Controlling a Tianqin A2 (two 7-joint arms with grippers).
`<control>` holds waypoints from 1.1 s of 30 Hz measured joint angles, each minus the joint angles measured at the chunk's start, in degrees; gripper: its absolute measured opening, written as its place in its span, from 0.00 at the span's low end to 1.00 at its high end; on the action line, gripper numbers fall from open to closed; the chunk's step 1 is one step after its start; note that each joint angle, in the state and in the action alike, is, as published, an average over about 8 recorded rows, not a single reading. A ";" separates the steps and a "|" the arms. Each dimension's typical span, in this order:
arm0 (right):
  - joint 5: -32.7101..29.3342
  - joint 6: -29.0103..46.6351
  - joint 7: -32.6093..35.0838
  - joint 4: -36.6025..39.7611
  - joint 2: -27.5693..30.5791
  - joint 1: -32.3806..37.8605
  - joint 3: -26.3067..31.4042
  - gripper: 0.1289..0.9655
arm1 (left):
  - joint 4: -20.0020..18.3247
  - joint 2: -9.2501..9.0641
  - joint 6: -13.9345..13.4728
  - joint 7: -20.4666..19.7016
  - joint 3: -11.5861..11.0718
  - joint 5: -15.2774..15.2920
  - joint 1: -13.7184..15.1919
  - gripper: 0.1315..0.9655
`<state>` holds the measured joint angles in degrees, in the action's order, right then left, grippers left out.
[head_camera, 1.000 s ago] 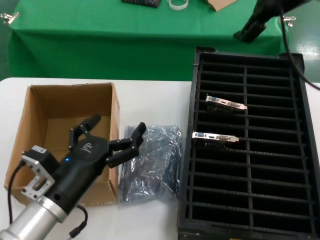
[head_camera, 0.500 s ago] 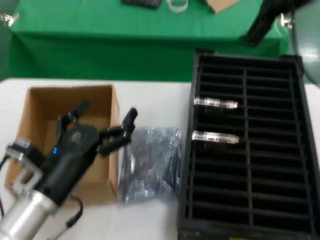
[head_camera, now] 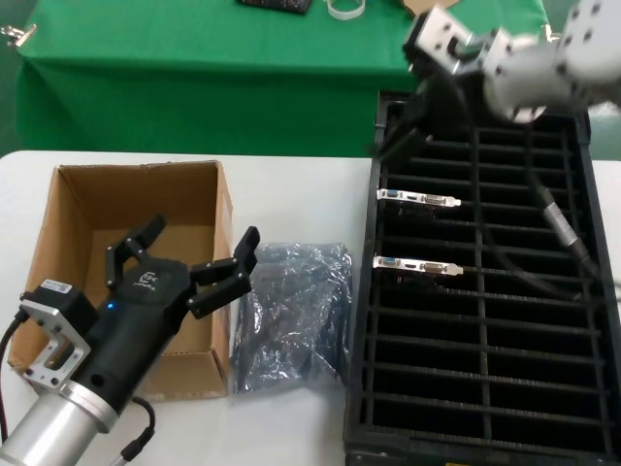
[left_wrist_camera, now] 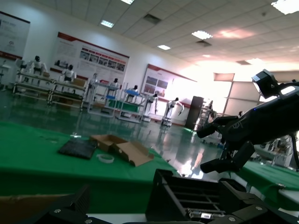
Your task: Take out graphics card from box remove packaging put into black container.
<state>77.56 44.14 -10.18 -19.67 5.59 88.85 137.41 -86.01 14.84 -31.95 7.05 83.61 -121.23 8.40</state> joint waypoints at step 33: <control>13.73 -23.70 5.47 -38.64 6.23 -47.68 -24.54 1.00 | -3.04 1.26 17.16 -3.79 4.33 9.71 -4.50 1.00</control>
<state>91.29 20.44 -4.71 -58.31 11.82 41.17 112.86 -89.05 16.10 -14.80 3.27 87.94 -111.51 3.89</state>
